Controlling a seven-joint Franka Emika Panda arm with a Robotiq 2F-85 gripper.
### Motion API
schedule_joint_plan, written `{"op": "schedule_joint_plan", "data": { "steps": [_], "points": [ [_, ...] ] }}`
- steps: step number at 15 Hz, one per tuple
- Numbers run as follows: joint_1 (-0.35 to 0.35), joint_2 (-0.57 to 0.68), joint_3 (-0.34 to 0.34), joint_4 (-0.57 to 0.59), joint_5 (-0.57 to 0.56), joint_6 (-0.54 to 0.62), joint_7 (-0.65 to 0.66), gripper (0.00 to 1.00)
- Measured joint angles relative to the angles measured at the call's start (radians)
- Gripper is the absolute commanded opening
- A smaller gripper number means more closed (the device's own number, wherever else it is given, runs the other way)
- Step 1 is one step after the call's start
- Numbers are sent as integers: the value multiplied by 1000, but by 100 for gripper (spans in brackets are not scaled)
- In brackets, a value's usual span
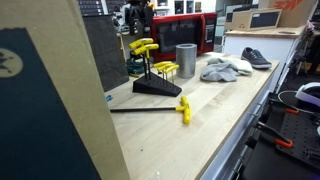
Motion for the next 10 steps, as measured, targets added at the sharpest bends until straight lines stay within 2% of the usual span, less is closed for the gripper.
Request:
{"op": "schedule_joint_plan", "data": {
  "steps": [2,3,5,10],
  "points": [
    [6,23,3,23,-5,-2,-5,100],
    [9,33,5,32,-5,-6,-13,75],
    [13,45,7,43,-5,-9,-24,66],
    [14,49,7,52,-5,-34,-40,27]
  ]
}}
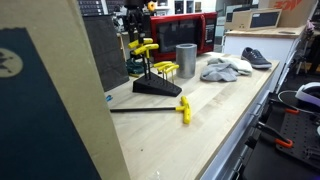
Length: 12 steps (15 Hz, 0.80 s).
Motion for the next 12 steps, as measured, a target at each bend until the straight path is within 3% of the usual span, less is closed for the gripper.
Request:
{"op": "schedule_joint_plan", "data": {
  "steps": [4,5,12],
  "points": [
    [0,-1,0,13,0,-52,-1,2],
    [0,-1,0,15,-1,-58,-1,6],
    [3,-2,0,22,-9,-69,-19,6]
  ]
}}
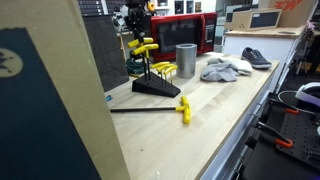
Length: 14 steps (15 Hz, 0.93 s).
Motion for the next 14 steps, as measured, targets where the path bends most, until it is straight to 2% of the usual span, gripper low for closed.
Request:
{"op": "schedule_joint_plan", "data": {
  "steps": [7,14],
  "points": [
    [17,-27,0,10,-45,-23,0,6],
    [1,-98,-8,17,-75,-32,-18,6]
  ]
}}
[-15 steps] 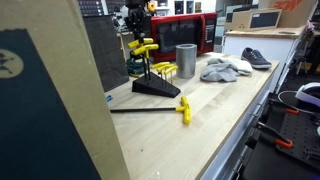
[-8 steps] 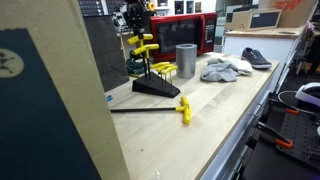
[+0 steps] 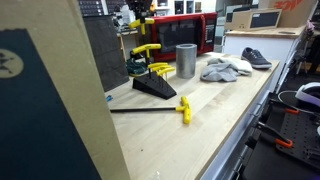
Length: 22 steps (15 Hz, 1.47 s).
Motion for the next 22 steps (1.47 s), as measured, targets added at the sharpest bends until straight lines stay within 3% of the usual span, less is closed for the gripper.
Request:
{"op": "schedule_joint_plan", "data": {
  "steps": [9,18,22],
  "points": [
    [-130,-98,-14,12,55,0,-1,6],
    [-397,-119,-34,-44,563,1,-1,6],
    [-422,-154,-67,-104,759,0,-36,6]
  ]
}}
